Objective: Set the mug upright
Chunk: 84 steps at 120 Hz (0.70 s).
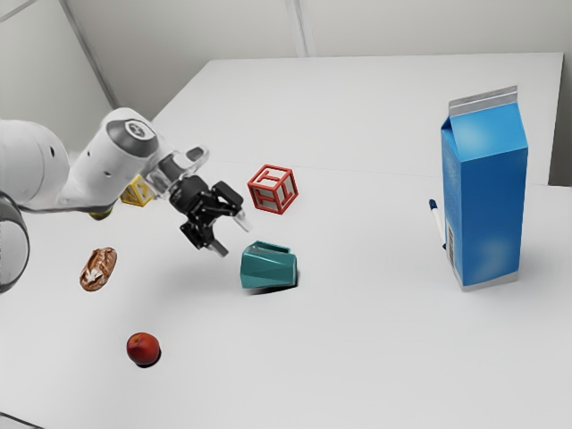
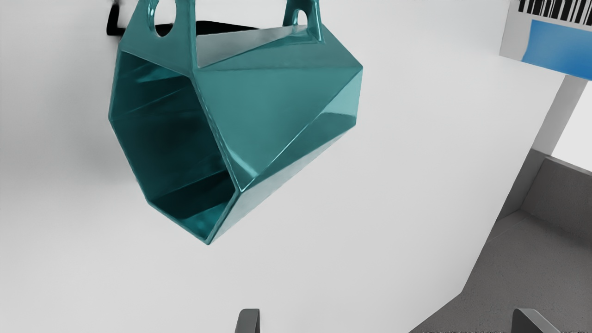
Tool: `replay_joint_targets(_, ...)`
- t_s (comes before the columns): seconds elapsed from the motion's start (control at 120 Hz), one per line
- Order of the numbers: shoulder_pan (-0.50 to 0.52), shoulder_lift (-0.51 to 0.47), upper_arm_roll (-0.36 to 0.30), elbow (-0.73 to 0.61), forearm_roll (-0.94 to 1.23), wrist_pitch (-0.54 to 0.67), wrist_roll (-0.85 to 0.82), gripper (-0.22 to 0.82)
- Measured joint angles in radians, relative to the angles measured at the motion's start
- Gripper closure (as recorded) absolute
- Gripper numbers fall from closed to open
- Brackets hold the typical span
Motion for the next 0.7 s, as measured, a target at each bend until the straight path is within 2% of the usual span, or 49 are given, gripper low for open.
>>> replay_joint_targets(0.2,0.001,0.065,0.003,0.008,-0.06,0.054,0.071,0.01)
replay_joint_targets(0.458,0.002,0.11,0.004,0.011,-0.1,0.146,0.142,0.01)
replay_joint_targets(0.7,-0.001,0.132,0.0,-0.012,-0.144,0.18,0.185,0.02)
